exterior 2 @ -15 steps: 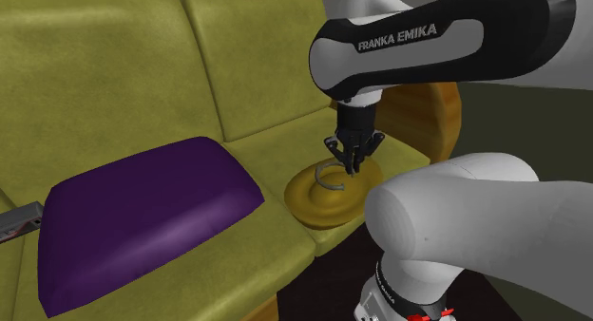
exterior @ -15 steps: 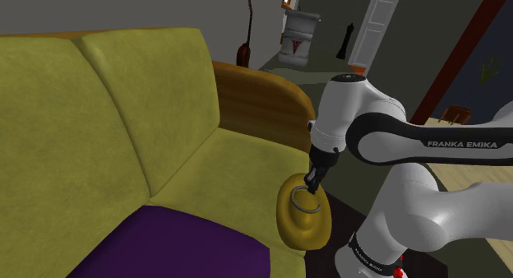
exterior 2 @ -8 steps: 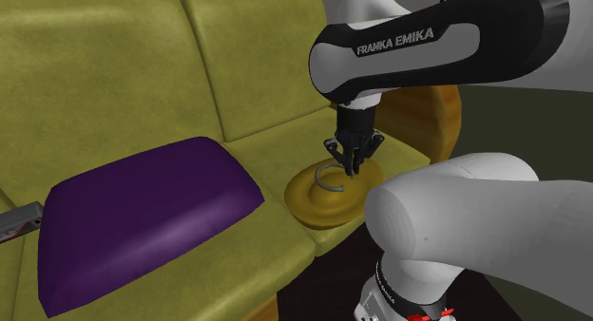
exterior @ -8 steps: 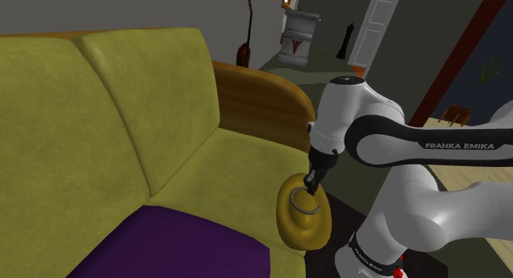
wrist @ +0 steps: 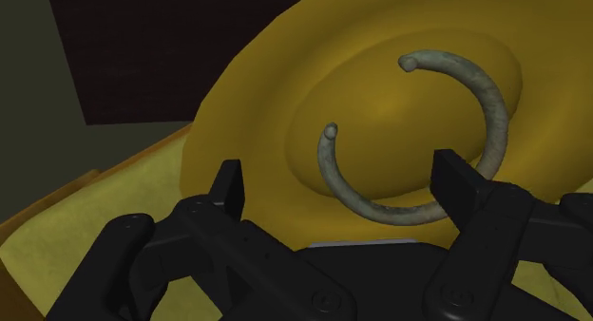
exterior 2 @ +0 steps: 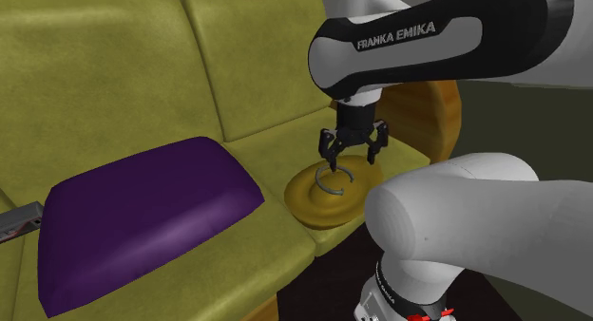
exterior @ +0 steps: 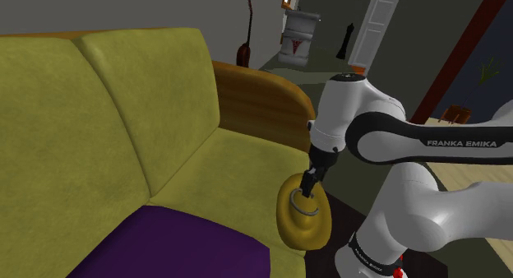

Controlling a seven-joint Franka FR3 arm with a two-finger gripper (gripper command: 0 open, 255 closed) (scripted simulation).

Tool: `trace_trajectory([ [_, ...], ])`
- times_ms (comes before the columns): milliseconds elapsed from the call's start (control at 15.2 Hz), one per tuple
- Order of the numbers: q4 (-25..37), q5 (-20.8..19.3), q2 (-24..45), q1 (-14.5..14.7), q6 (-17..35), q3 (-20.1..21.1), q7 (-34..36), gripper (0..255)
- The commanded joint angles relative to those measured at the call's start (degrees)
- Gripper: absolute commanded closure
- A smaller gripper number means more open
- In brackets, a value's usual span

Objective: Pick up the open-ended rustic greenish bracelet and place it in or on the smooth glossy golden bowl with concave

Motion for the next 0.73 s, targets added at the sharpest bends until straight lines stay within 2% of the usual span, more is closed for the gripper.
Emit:
trace_trajectory([
  [0,2.76,-0.15,-0.37,-0.09,-3.15,-0.15,-0.05,0],
  [132,6.26,-0.27,-0.23,-0.20,-6.50,-0.24,-0.07,0],
  [660,6.26,-0.27,-0.23,-0.20,-6.50,-0.24,-0.07,0],
])
